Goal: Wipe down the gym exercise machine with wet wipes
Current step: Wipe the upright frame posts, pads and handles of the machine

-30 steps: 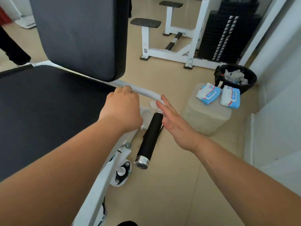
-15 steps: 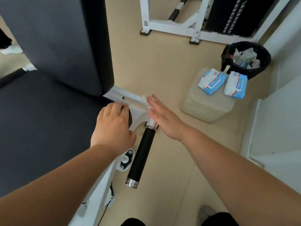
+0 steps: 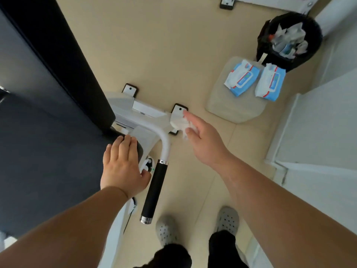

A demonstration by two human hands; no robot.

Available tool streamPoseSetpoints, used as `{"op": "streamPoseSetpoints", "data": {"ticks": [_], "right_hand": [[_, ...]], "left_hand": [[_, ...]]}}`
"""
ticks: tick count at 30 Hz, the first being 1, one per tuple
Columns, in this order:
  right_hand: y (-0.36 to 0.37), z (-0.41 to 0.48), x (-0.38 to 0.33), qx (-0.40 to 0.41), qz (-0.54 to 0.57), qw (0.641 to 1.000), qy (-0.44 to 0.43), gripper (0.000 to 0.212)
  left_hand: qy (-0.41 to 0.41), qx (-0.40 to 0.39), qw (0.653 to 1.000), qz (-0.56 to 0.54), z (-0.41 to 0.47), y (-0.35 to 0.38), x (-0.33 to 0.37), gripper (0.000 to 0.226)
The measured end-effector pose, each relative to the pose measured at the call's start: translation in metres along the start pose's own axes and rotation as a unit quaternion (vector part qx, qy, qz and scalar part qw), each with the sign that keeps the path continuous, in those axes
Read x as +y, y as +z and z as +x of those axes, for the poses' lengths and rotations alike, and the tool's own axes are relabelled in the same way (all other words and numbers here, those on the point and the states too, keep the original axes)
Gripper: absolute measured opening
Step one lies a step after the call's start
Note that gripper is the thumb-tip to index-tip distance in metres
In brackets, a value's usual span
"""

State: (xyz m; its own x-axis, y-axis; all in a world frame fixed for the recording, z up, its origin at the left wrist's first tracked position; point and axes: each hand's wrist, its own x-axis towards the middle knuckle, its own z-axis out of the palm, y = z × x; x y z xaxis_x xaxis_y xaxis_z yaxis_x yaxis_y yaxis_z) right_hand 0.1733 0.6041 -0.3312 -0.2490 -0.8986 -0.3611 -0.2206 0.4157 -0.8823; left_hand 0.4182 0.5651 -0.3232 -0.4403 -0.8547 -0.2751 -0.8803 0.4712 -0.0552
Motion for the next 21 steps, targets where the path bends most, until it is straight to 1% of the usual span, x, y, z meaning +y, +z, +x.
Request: {"op": "streamPoseSetpoints", "data": {"ticks": [2, 3, 5, 7, 8, 9, 10, 11, 13, 14, 15, 16, 17, 19, 21], "right_hand": [[-0.009, -0.006, -0.013, -0.002, 0.024, 1.0, 0.006, 0.058], [-0.013, -0.009, -0.022, 0.004, 0.034, 0.999, 0.011, 0.056], [-0.022, -0.015, -0.04, 0.013, 0.039, 0.999, 0.018, 0.041], [-0.032, -0.025, -0.061, 0.019, 0.021, 0.999, 0.024, 0.033], [-0.036, -0.03, -0.072, 0.017, 0.011, 0.999, 0.03, 0.031], [-0.041, -0.036, -0.084, 0.019, 0.0, 0.999, 0.031, 0.028], [-0.046, -0.041, -0.097, 0.024, -0.013, 0.999, 0.027, 0.026], [-0.051, -0.046, -0.109, 0.034, -0.026, 0.999, 0.022, 0.025], [-0.064, -0.056, -0.136, 0.056, -0.045, 0.997, 0.013, 0.022], [-0.071, -0.061, -0.149, 0.068, -0.046, 0.997, 0.01, 0.02], [-0.077, -0.065, -0.16, 0.081, -0.038, 0.996, 0.006, 0.018], [-0.084, -0.069, -0.171, 0.094, -0.017, 0.995, 0.007, 0.018], [-0.091, -0.071, -0.182, 0.109, 0.014, 0.994, 0.013, 0.02], [-0.109, -0.071, -0.201, 0.153, 0.07, 0.985, 0.032, 0.024], [-0.128, -0.066, -0.214, 0.195, 0.089, 0.976, 0.041, 0.025]], "left_hand": [[0.007, -0.026, 1.0, -0.01, -0.001, -0.004, -0.003, 0.101], [0.007, -0.042, 0.999, -0.017, -0.001, -0.008, -0.004, 0.1], [-0.005, -0.083, 0.996, -0.043, 0.0, -0.022, -0.004, 0.093], [-0.038, -0.124, 0.987, -0.098, 0.007, -0.046, 0.005, 0.078], [-0.065, -0.138, 0.978, -0.144, 0.011, -0.063, 0.011, 0.071], [-0.091, -0.149, 0.962, -0.211, 0.016, -0.083, 0.018, 0.065], [-0.111, -0.159, 0.935, -0.296, 0.019, -0.105, 0.027, 0.06], [-0.123, -0.169, 0.896, -0.391, 0.02, -0.129, 0.037, 0.054], [-0.13, -0.181, 0.802, -0.554, 0.021, -0.178, 0.059, 0.041], [-0.127, -0.188, 0.764, -0.604, 0.022, -0.201, 0.069, 0.036], [-0.119, -0.193, 0.735, -0.639, 0.022, -0.22, 0.078, 0.033], [-0.11, -0.197, 0.714, -0.662, 0.024, -0.238, 0.085, 0.032], [-0.101, -0.199, 0.703, -0.675, 0.026, -0.253, 0.092, 0.031], [-0.098, -0.194, 0.696, -0.685, 0.034, -0.276, 0.106, 0.029], [-0.101, -0.186, 0.695, -0.688, 0.044, -0.293, 0.119, 0.027]]}}
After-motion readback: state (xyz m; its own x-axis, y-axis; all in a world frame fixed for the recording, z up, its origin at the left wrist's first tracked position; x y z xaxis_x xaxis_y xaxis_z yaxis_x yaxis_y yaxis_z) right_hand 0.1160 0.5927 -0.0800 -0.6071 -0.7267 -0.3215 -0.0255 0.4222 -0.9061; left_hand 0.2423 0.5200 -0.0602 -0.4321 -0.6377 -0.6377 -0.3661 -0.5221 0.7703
